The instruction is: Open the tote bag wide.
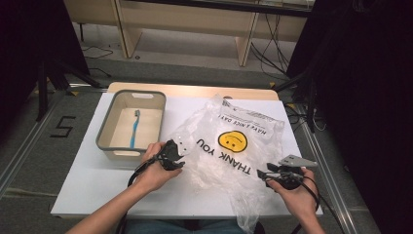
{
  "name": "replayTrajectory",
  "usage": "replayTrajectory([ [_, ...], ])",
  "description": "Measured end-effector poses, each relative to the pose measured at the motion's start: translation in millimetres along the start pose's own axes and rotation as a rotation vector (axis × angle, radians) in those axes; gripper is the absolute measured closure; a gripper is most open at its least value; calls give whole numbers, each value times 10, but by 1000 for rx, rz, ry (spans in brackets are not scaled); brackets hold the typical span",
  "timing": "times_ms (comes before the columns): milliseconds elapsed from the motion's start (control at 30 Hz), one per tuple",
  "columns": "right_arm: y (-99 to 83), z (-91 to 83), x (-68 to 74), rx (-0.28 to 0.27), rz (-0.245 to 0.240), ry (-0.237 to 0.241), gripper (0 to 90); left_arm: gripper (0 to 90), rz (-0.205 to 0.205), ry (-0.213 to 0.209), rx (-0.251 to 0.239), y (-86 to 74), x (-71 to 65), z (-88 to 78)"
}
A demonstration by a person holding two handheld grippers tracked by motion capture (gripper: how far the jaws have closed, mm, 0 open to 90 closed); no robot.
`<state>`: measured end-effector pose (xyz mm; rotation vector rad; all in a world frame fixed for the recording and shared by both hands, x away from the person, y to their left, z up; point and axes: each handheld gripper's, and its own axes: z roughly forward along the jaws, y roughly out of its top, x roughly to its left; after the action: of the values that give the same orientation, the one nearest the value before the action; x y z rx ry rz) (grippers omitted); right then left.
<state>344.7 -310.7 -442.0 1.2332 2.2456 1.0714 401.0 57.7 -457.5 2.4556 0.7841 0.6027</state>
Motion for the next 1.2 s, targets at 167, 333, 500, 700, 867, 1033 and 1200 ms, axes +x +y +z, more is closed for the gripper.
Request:
replayTrajectory([
  [167, 28, 173, 183, 51, -64, 114, 496, 838, -25, 56, 12, 9, 72, 68],
  [333, 46, 251, 289, 75, -104, 174, 498, 888, -42, 158, 10, 91, 150, 80],
  [500, 49, 295, 367, 88, -121, 214, 493, 861, -46, 196, -4, 140, 187, 101],
  [700, 45, 331, 381, 85, -131, 241, 476, 665, -47, 141, -53, 86, 142, 52],
  [867, 46, 341, 372, 68, -128, 247, 460, 508, -34, 85, -116, 7, 78, -60],
  [1033, 64, 356, 384, 48, -139, 251, 446, 408, -26, 55, -156, -103, 6, -223],
  [1200, 93, 377, 416, 34, -147, 250, 440, 370, -57, -13, -199, -244, -65, -351],
])
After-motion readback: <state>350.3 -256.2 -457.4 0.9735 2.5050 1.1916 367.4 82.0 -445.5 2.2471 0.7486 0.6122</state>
